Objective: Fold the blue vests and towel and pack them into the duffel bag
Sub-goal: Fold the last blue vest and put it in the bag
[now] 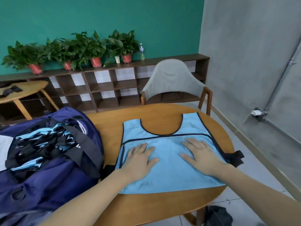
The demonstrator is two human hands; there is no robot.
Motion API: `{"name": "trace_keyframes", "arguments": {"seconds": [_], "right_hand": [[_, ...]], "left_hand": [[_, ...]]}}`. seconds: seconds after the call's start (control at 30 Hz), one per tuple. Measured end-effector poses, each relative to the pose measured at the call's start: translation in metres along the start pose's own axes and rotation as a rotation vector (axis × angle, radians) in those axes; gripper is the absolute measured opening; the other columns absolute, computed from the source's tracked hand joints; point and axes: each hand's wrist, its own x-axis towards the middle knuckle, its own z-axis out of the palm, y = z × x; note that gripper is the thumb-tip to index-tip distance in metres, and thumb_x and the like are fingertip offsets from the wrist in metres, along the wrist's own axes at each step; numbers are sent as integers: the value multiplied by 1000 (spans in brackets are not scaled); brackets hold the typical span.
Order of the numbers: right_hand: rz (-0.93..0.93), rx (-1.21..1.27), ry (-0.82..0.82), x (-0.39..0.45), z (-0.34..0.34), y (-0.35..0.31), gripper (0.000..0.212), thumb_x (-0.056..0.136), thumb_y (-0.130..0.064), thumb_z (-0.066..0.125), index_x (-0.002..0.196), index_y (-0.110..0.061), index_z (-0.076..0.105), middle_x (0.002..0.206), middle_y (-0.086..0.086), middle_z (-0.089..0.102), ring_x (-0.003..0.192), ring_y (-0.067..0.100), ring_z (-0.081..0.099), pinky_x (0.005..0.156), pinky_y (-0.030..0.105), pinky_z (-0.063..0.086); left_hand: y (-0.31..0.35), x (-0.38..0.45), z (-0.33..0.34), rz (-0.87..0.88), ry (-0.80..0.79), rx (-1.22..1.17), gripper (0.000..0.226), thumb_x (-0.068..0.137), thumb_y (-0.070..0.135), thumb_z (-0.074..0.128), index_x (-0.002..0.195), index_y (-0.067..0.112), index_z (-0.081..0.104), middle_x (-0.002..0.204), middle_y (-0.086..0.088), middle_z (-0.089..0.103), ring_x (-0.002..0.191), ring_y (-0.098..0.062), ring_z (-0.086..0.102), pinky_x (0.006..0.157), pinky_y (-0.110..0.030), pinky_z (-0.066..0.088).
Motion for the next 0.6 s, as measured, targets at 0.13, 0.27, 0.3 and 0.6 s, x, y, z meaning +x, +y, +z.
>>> {"name": "trace_keyframes", "arguments": {"seconds": [0.13, 0.27, 0.3, 0.6], "right_hand": [[-3, -30, -8, -26, 5, -3, 80, 94, -78, 16, 161, -34, 10, 168, -13, 2, 154, 10, -6, 125, 40, -8], [5, -32, 4, -56, 8, -14, 78, 95, -77, 19, 160, -33, 15, 168, -12, 7, 154, 10, -1, 126, 39, -5], [5, -35, 13, -61, 7, -17, 77, 95, -76, 21, 159, -34, 20, 167, -13, 12, 154, 11, 4, 126, 39, -1], [54, 0, 77, -9, -35, 24, 40, 100, -43, 56, 140, -35, 53, 149, -10, 49, 139, 16, 41, 112, 40, 35]], "left_hand": [[4, -27, 19, -19, -51, 66, 71, 96, 74, 4, 159, 42, -6, 167, 8, -16, 152, -14, -23, 124, -45, -10], [13, -55, 22, -9, -66, 58, 71, 97, 74, 9, 159, 43, -3, 168, 8, -14, 153, -14, -20, 124, -43, -10], [15, -60, 20, -5, -65, 40, 71, 97, 74, 14, 159, 43, 2, 169, 8, -9, 154, -15, -15, 125, -43, -6], [-24, -12, -36, -56, 109, -48, 54, 99, 45, 57, 149, 36, 39, 149, 6, 48, 141, -16, 38, 112, -40, 25]]}}
